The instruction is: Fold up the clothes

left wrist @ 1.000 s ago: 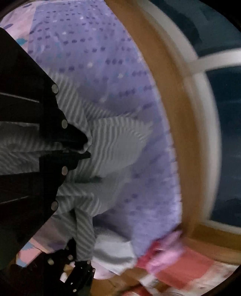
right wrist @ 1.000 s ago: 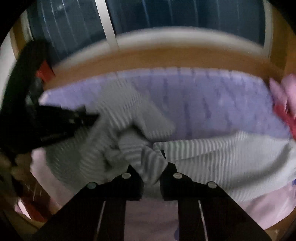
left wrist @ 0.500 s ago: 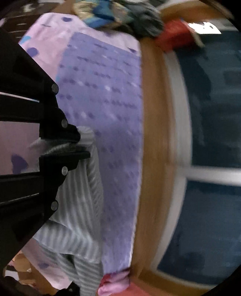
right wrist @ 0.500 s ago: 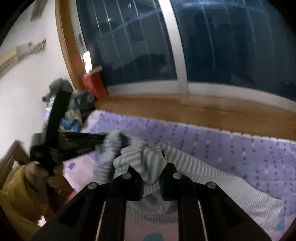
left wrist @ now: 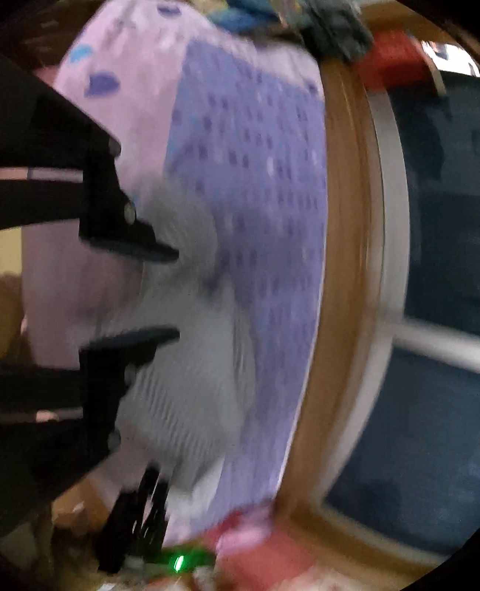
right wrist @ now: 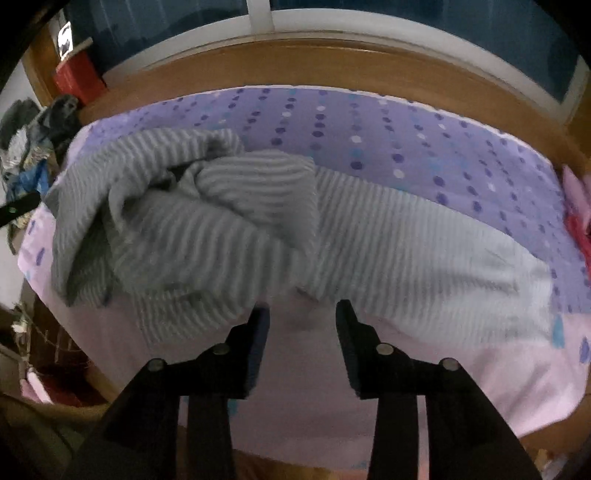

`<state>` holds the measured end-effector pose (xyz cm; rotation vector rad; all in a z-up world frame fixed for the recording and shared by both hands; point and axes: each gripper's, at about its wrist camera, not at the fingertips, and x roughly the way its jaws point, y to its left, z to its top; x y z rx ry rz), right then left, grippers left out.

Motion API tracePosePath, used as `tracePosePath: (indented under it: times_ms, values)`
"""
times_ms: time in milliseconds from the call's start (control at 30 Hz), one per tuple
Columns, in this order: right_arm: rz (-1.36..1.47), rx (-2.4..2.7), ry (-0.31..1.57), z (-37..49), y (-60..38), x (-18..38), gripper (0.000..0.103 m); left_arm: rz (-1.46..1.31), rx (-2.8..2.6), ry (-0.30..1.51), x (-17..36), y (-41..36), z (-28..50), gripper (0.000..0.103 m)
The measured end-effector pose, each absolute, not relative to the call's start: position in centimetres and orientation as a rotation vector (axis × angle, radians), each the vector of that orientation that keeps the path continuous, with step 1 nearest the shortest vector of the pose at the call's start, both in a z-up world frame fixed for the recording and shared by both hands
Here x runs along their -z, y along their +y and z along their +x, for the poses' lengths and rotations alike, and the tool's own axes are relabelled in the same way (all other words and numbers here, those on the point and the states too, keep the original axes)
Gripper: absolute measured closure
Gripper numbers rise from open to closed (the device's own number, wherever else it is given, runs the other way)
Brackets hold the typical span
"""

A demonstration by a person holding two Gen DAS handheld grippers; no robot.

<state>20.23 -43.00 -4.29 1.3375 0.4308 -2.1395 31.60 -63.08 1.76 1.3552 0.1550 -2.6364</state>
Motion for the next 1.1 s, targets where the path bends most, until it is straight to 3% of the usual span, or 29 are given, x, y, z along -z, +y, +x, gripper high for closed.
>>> tracePosePath:
  times_ms: [133,267,400,567,667,700,767,800,833,1100]
  values:
    - [1.238,2.192,0.420,22.4,-42.8,1.2,0.064,1.375,2.719,0.083,-1.9,-60.7,32.0,0.061]
    - [1.087,2.195,0.497,24.2,-44.6,-0.2,0.047,1.432,2.822,-0.119,-0.8,-58.1,31.5,0.061]
    - [0.975,2.153,0.639,25.1,-48.1,0.2,0.046,1.505,2.879,-0.146,0.5,-57.3,30.6,0.061]
    - [1.016,2.143,0.647,24.2,-50.9,2.6,0.047,1.510,2.896,-0.148,1.3,-57.4,30.5,0.061]
    - [1.076,2.159,0.563,23.4,-51.1,3.5,0.060,1.545,2.799,-0.216,3.5,-57.9,29.2,0.061]
    - [1.092,2.163,0.523,23.2,-50.9,3.7,0.070,1.560,2.779,-0.205,4.1,-58.2,28.8,0.063]
    - [1.111,2.172,0.459,23.1,-50.3,3.6,0.082,1.568,2.771,-0.159,4.5,-58.9,28.5,0.070]
    - [1.110,2.186,0.424,23.1,-49.8,3.4,0.085,1.555,2.780,-0.141,4.1,-59.2,28.6,0.079]
    - [1.101,2.207,0.392,23.1,-49.3,2.9,0.087,1.535,2.785,-0.131,3.6,-59.6,28.7,0.087]
    - [0.928,2.464,0.174,22.6,-42.5,-3.8,0.090,1.208,2.646,0.058,-2.4,-67.8,29.0,0.093]
